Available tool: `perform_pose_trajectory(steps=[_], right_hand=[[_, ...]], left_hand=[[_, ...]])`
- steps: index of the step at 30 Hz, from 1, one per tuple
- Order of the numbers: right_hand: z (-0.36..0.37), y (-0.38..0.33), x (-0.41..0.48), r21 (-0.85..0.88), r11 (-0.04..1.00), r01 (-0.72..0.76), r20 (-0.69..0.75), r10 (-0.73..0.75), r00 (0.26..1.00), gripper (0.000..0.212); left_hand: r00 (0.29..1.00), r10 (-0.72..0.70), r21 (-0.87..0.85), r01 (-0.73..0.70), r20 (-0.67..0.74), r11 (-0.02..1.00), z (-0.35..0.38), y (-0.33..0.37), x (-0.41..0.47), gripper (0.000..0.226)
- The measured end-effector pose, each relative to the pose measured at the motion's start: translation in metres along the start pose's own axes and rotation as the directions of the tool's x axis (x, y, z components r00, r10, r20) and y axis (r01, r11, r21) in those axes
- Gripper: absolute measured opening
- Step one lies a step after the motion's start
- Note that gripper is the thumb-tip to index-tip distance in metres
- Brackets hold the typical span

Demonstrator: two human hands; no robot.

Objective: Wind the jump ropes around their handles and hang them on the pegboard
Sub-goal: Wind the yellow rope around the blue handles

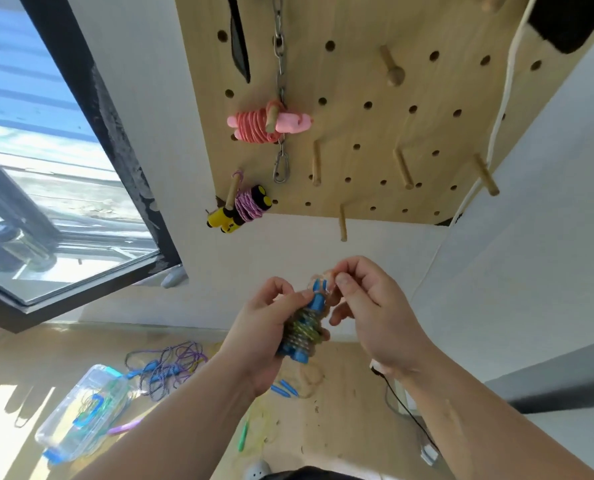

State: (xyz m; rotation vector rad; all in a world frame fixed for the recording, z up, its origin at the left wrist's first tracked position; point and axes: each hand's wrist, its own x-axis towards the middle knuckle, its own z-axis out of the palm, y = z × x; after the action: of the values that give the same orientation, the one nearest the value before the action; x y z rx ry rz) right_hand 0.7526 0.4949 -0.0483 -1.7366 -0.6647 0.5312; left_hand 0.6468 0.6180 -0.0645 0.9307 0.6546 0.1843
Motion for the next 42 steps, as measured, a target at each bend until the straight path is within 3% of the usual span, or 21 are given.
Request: perform_pose_trajectory(steps=[2, 9, 15, 20, 22, 24, 26, 29, 31, 36, 42], right_hand=[[0.011, -0.005, 0.009, -0.035, 0.999, 0.01, -0.01, -0.011, 1.0, 0.016], [0.038, -0.011, 0.042, -0.089, 0.996, 0.001, -0.087, -0.009, 0.996, 0.014], [0.035, -0.009, 0.07, -0.314, 0.925, 0.213, -0.056, -0.242, 0.969, 0.007], [0.019, -0.002, 0.097, -0.383, 0.853, 0.355, 0.024, -0.375, 0.927, 0.008], [0.009, 0.001, 0.108, -0.282, 0.899, 0.334, -0.031, -0.357, 0.934, 0.005], [-0.001, 0.003, 0.121, -0.049, 0.978, 0.205, -0.058, -0.208, 0.976, 0.009], [-0.011, 0.007, 0.136, 0.064, 0.991, 0.12, -0.027, -0.118, 0.993, 0.01], [-0.015, 0.016, 0.156, 0.06, 0.993, 0.102, 0.027, -0.103, 0.994, 0.008], [-0.014, 0.02, 0.168, 0.073, 0.994, 0.086, 0.048, -0.089, 0.995, 0.007], [-0.017, 0.027, 0.195, 0.088, 0.993, 0.083, 0.052, -0.087, 0.995, 0.007], [-0.027, 0.038, 0.201, 0.061, 0.988, 0.14, 0.063, -0.143, 0.988, 0.007]], left_hand=[[0.999, 0.043, 0.016, -0.043, 0.012, 0.999, -0.009, 0.008, 0.006, 0.007], [0.984, 0.178, 0.057, -0.176, -0.014, 0.983, -0.017, 0.02, 0.032, 0.026], [0.985, 0.146, -0.089, -0.154, -0.09, 0.984, -0.004, 0.04, 0.062, 0.047], [0.985, 0.149, -0.164, -0.162, -0.091, 0.973, 0.011, 0.046, 0.084, 0.04], [0.985, 0.145, -0.214, -0.162, -0.089, 0.963, 0.014, 0.048, 0.093, 0.033], [0.985, 0.156, -0.249, -0.168, -0.068, 0.954, 0.016, 0.049, 0.102, 0.029], [0.978, 0.2, -0.154, -0.206, -0.054, 0.966, 0.017, 0.049, 0.111, 0.031], [0.959, 0.273, 0.12, -0.264, -0.069, 0.957, 0.021, 0.051, 0.125, 0.042], [0.946, 0.295, 0.194, -0.267, -0.134, 0.944, 0.028, 0.052, 0.136, 0.048], [0.91, 0.33, 0.136, -0.304, -0.25, 0.943, 0.045, 0.053, 0.163, 0.005], [0.897, 0.376, 0.109, -0.36, -0.231, 0.927, 0.043, 0.046, 0.179, 0.016]])
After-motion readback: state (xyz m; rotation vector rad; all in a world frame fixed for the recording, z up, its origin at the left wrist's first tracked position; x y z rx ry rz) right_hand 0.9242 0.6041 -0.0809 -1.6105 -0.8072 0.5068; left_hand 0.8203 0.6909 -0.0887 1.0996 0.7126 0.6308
